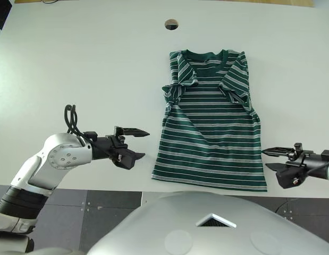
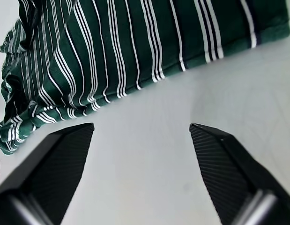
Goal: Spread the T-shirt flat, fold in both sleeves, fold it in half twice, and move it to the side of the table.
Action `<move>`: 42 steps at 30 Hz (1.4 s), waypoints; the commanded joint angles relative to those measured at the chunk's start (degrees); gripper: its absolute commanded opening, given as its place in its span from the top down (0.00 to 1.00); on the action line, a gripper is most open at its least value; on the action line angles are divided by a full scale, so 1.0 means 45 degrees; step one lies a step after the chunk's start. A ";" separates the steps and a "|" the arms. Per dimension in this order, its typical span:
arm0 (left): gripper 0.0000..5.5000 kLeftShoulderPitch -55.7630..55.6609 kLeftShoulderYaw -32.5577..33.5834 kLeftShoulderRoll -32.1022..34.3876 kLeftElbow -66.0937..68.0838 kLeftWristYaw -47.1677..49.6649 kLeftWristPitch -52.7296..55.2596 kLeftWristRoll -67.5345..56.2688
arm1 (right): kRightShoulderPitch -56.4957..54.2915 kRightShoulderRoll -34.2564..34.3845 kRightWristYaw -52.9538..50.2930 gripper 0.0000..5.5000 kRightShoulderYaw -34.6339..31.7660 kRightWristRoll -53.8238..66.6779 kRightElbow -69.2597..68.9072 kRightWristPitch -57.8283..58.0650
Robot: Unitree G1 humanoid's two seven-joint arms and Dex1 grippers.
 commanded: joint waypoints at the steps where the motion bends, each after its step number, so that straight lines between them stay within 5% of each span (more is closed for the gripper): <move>1: 0.29 -0.0455 -0.1043 -0.0802 0.0397 -0.0346 -0.0026 0.0236 | 0.0108 -0.0191 0.0398 0.55 0.0479 0.0000 -0.0465 0.0106; 10: 0.29 -0.1525 -0.2324 -0.2203 0.1217 -0.0393 -0.0168 0.0145 | -0.0591 0.0067 0.0628 0.55 0.2065 -0.0179 -0.0504 0.0072; 13: 0.28 -0.1517 -0.2433 -0.2179 0.1267 -0.0438 -0.0192 0.0079 | -0.0729 -0.0021 0.0587 0.66 0.2315 -0.0255 -0.0450 0.0058; 22: 0.55 -0.1337 -0.2842 -0.0975 0.0858 -0.2071 0.0326 -0.0533 | -0.1002 0.0046 0.0522 0.98 0.3052 -0.0415 -0.0354 0.0178; 36: 0.97 -0.1608 -0.3754 -0.1878 0.1647 -0.3057 0.1560 -0.1831 | -0.1279 0.0077 0.0121 0.98 0.3518 -0.0164 -0.0157 0.0317; 42: 0.98 -0.0995 -0.3059 -0.0203 0.0780 -0.4041 0.2300 -0.2962 | -0.0700 -0.0465 0.1139 0.98 0.3020 0.3103 -0.1120 0.2100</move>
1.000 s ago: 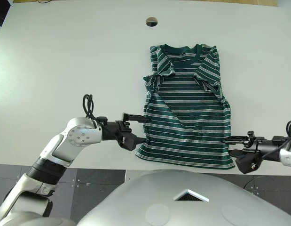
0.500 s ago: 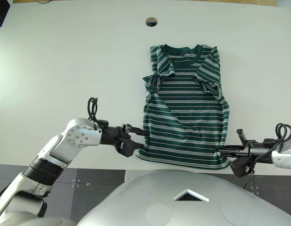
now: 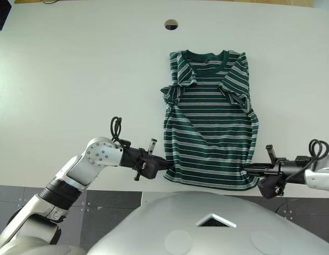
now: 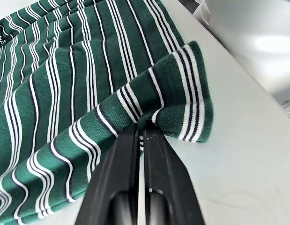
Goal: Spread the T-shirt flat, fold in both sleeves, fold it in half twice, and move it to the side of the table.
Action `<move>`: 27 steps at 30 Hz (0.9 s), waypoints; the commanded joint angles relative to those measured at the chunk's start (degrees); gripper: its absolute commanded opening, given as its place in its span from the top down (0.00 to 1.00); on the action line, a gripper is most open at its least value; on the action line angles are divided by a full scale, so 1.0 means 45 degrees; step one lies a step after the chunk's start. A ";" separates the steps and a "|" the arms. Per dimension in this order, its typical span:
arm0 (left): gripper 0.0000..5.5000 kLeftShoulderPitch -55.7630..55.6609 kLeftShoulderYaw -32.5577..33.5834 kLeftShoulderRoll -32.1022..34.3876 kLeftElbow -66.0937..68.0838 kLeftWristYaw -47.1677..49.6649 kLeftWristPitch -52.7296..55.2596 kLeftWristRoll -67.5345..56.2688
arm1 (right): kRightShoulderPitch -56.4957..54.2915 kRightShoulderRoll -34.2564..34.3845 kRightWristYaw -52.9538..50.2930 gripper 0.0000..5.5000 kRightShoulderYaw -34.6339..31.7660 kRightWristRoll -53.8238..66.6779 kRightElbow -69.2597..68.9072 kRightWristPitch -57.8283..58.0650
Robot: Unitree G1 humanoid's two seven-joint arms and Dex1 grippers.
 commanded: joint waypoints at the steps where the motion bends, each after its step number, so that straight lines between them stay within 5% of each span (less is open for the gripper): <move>1: 0.98 0.0791 0.0571 0.1871 -0.0511 -0.1252 0.1134 -0.0730 | 0.0682 -0.0617 0.1235 0.98 -0.0286 0.2609 -0.1002 0.1903; 12: 0.98 0.3395 0.3042 0.3376 -0.2843 -0.2486 0.2054 -0.5152 | 0.1927 -0.0911 0.3473 0.98 -0.2252 0.8178 -0.3329 0.5757; 23: 0.98 0.2534 0.3917 0.2005 -0.3138 -0.1646 0.3259 -0.5011 | 0.0595 0.0705 0.3350 0.98 -0.2575 0.8754 -0.2804 0.5912; 27: 0.98 0.0795 0.4012 0.0564 -0.2549 0.0087 0.5465 -0.5011 | -0.0556 0.1797 0.2614 0.98 -0.2509 0.8615 -0.1726 0.5963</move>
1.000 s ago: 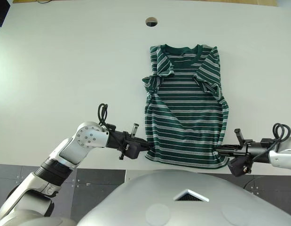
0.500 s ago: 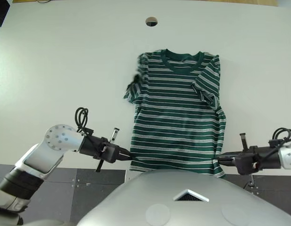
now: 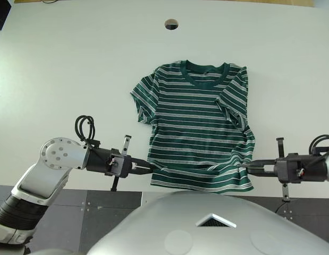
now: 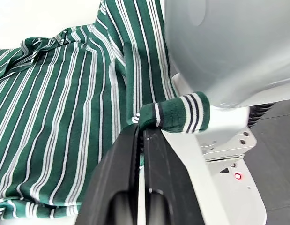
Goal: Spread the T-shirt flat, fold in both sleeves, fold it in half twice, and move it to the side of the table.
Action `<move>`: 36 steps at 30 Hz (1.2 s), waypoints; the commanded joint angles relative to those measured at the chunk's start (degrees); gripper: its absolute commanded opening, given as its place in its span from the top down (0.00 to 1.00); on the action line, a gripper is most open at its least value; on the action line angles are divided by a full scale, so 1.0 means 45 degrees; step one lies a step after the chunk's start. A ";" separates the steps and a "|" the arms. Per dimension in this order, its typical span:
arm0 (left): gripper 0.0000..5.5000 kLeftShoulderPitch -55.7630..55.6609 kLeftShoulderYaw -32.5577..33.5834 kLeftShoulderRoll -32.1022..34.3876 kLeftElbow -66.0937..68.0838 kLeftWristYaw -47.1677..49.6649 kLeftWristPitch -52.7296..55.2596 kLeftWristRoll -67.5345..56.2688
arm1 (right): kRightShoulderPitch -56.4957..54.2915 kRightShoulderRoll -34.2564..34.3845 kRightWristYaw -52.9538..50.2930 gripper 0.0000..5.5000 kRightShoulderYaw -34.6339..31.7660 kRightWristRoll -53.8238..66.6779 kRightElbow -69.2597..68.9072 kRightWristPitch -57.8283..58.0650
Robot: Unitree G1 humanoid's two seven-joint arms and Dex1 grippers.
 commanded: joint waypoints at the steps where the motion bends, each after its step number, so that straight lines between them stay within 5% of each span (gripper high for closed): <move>1: 0.98 -0.2044 0.0223 -0.1491 0.0988 0.1868 0.1956 0.0354 | -0.1448 0.1124 -0.0826 0.98 0.0070 -0.0280 0.1128 0.0074; 12: 0.98 -0.5602 0.0409 -0.4727 0.4102 0.5156 0.4615 0.1594 | -0.5049 0.3065 -0.2966 0.98 0.0749 -0.1474 0.3553 0.2087; 25: 0.98 -0.7742 0.0673 -0.6989 0.7533 0.6980 0.4720 0.2809 | -0.8309 0.5017 -0.4266 0.98 0.1391 -0.2123 0.6449 0.3715; 36: 0.68 -0.9493 0.1535 -0.8550 1.1518 0.9234 0.4085 0.3767 | -1.1678 0.7587 -0.7219 0.62 0.0498 -0.2420 1.2002 0.4923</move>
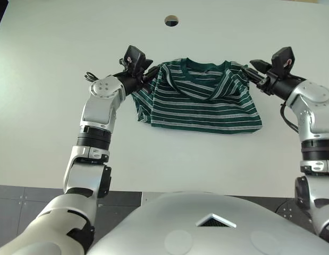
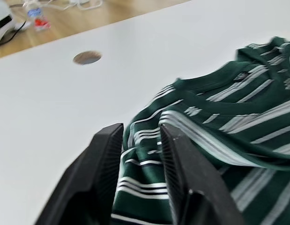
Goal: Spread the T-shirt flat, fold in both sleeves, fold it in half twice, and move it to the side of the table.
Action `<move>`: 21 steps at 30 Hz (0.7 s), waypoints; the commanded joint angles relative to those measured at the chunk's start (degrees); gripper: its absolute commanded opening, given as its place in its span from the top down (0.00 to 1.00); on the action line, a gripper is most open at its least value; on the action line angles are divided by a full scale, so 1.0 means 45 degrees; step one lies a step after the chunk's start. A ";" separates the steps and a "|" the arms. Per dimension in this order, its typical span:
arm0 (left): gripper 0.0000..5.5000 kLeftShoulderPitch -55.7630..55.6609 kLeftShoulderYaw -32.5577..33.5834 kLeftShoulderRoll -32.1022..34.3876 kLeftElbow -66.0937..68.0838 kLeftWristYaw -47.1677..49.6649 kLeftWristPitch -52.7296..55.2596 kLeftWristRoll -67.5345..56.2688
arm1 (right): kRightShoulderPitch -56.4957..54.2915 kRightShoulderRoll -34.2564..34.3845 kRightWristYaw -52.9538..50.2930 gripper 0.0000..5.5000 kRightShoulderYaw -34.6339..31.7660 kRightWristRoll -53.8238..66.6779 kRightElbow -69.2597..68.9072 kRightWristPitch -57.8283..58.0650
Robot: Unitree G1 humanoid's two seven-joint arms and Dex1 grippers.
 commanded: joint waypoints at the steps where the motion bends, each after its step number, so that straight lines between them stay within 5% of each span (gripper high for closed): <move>1: 0.68 -0.0716 0.0390 -0.0215 0.1344 0.1112 -0.0506 0.0635 | -0.0772 0.0272 -0.1689 0.62 -0.0237 -0.1122 0.1777 -0.0539; 7: 0.68 0.0321 0.1053 0.0542 -0.0158 0.0834 -0.0379 0.0503 | 0.0083 0.0223 -0.1748 0.62 0.0434 -0.2359 0.0353 -0.2641; 14: 0.68 0.2622 0.1020 0.1038 -0.4921 -0.0989 0.0798 -0.0902 | 0.1324 0.0147 -0.0127 0.84 0.1024 -0.2041 -0.2397 -0.3810; 18: 0.80 0.3335 0.0160 0.0747 -0.6738 -0.1195 0.1061 -0.0874 | 0.1496 -0.0167 0.0309 0.98 0.1649 -0.2896 -0.2524 -0.4537; 21: 0.88 0.3640 -0.0955 0.0469 -0.7556 -0.1324 0.1156 -0.0599 | 0.1549 -0.0504 0.0852 0.98 0.2433 -0.3702 -0.2425 -0.4736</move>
